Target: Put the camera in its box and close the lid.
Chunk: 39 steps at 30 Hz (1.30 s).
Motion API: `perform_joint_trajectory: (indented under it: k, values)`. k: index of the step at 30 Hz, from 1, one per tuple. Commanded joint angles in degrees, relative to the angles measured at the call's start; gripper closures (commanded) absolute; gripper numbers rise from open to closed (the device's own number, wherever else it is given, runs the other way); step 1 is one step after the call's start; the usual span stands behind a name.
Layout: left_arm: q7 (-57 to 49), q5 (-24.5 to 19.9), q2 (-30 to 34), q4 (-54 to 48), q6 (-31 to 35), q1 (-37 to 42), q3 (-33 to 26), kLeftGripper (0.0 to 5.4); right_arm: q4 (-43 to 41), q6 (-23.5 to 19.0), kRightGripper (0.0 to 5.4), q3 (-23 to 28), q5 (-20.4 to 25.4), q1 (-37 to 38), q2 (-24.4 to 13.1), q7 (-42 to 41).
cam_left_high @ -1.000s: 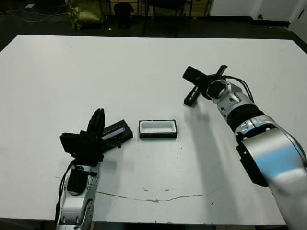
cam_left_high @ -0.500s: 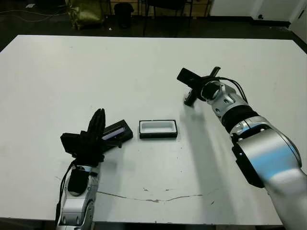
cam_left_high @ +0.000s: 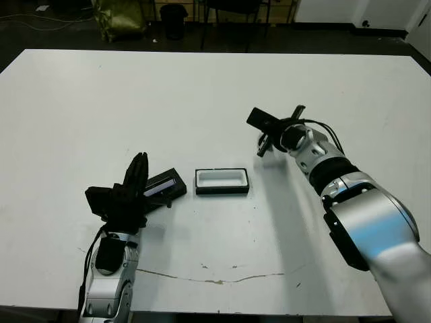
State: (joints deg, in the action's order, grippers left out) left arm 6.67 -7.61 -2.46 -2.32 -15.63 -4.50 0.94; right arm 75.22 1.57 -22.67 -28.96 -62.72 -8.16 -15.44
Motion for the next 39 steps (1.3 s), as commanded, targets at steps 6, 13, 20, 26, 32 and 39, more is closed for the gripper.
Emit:
perform_joint_trajectory:
  k: [6,13,20,26,32,39]
  values:
    - [-0.4,0.6,0.15,-0.07,1.4,-0.71,0.21,5.39,0.44,0.7,5.4,0.18,0.43,2.85,-1.64,-2.72]
    - [-0.34,0.69,0.17,0.09,0.95,-0.75,0.13,5.39,0.11,2.06,5.4,0.15,0.81,3.39,-2.52,-4.91]
    - [0.19,0.24,0.3,0.48,0.58,-0.65,0.02,5.39,-0.52,2.08,5.4,0.91,1.98,3.97,-2.54,-7.52]
    - [-0.21,0.46,0.15,0.35,0.65,-0.73,-0.08,5.39,-1.28,3.0,5.4,0.25,1.53,4.82,-2.61,-8.43]
    - [-0.05,0.15,0.15,0.3,0.78,-0.79,-0.11,5.39,-1.94,2.08,5.4,0.23,1.81,5.2,-2.47,-9.65]
    - [0.21,-0.19,-0.02,1.26,-0.1,-0.56,-0.32,5.39,-3.5,3.82,5.4,0.88,2.88,6.86,-3.34,-12.03]
